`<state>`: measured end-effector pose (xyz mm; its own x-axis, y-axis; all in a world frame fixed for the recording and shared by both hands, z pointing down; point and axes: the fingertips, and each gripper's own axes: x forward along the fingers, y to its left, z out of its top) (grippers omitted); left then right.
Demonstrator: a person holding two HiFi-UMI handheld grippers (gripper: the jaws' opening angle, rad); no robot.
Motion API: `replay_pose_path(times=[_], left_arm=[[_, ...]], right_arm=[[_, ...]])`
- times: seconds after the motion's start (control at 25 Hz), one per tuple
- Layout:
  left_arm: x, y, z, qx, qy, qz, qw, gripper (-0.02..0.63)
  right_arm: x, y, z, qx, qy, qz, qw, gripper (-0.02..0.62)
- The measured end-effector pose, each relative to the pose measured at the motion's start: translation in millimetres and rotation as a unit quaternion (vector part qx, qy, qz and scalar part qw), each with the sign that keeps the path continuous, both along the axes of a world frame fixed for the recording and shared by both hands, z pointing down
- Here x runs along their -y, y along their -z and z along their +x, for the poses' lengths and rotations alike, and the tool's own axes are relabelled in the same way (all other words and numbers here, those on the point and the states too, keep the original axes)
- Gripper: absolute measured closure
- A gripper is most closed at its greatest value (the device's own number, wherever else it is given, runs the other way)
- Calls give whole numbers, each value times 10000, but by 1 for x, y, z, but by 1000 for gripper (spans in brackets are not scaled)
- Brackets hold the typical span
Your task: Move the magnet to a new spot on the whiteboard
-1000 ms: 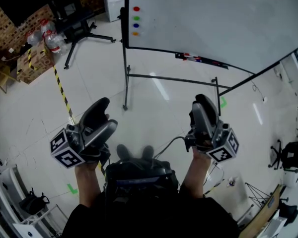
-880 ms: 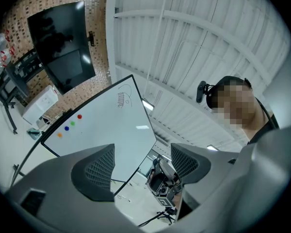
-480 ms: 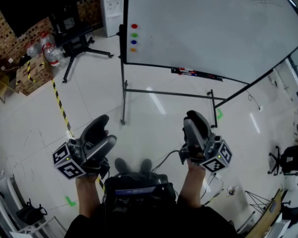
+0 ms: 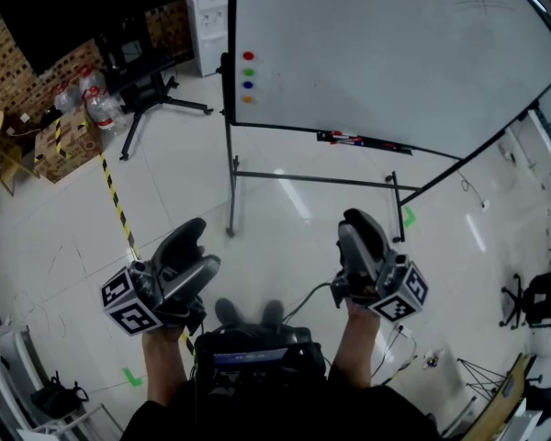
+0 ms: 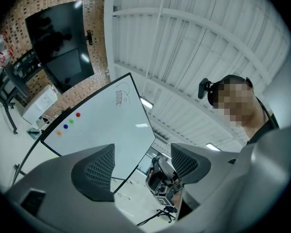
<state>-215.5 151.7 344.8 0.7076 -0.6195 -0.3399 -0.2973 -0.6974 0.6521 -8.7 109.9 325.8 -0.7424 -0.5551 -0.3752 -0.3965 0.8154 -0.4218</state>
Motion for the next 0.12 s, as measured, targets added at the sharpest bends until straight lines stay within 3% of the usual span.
replay_pose_path(times=[0.12], left_arm=[[0,2,3,25,-15,11,10000,252]], right_arm=[[0,2,0,4,38,14,10000,472]])
